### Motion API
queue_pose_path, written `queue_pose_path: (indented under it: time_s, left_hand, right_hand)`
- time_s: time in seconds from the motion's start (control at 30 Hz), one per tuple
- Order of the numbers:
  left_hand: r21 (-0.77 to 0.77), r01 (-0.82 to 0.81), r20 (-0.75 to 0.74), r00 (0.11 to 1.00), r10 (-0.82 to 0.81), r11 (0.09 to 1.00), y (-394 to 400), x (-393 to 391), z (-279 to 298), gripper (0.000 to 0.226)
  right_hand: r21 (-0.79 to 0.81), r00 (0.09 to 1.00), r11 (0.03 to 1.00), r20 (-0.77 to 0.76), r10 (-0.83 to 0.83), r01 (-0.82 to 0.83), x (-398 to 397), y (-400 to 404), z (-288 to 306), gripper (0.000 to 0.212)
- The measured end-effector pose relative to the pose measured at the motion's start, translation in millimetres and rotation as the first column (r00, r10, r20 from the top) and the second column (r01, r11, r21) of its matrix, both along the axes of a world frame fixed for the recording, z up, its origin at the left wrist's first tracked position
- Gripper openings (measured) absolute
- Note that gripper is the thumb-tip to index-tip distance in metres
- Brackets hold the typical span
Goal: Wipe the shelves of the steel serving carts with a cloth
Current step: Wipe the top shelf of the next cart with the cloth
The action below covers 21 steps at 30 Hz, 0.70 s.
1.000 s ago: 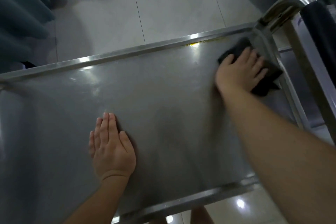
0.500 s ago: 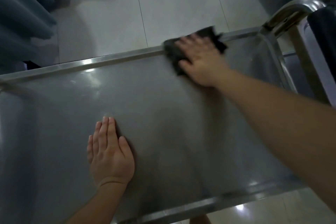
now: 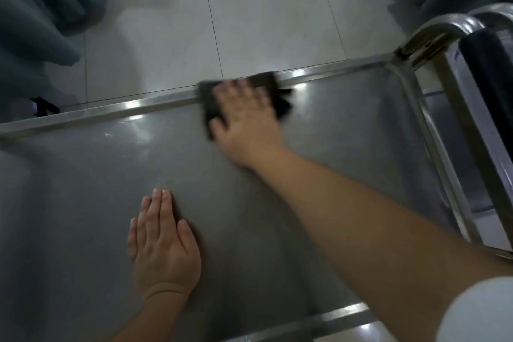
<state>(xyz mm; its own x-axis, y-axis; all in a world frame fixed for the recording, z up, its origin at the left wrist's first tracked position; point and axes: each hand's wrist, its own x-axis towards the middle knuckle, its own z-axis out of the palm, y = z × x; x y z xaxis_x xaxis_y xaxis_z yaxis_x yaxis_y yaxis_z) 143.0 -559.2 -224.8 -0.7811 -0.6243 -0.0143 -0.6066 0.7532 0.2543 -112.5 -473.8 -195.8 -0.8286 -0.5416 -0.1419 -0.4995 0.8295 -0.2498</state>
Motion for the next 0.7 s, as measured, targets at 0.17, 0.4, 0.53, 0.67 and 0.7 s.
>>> queue_pose_path:
  time_s: [0.17, 0.4, 0.53, 0.67, 0.7]
  left_hand:
    - [-0.011, -0.001, 0.004, 1.000, 0.001, 1.000, 1.2, -0.9, -0.3, 0.065]
    - [-0.017, 0.001, -0.018, 1.000, -0.001, 1.000, 1.3, -2.0, 1.0, 0.065]
    - [-0.014, 0.011, -0.018, 1.000, -0.011, 1.000, 1.2, -4.5, 2.6, 0.065]
    - [-0.003, 0.010, -0.020, 1.000, -0.010, 1.000, 2.2, -6.1, 6.1, 0.065]
    - [0.004, 0.013, -0.020, 1.000, -0.013, 1.000, 2.4, -6.1, 6.8, 0.065]
  right_hand:
    - [0.067, 0.819, 0.817, 0.016, 0.573, -0.573, -11.9, -29.4, 5.5, 0.068]
    - [0.057, 0.997, 0.998, -0.074, 0.015, -0.011, -112.3, 136.0, 0.7, 0.076]
    - [0.141, 0.972, 0.962, -0.034, -0.232, 0.235, -139.7, 239.5, 14.5, 0.078]
    - [0.148, 0.952, 0.941, -0.019, -0.305, 0.305, -96.0, 259.4, 15.4, 0.074]
    - [0.137, 0.944, 0.935, -0.021, -0.328, 0.328, -74.6, 266.6, 14.5, 0.072]
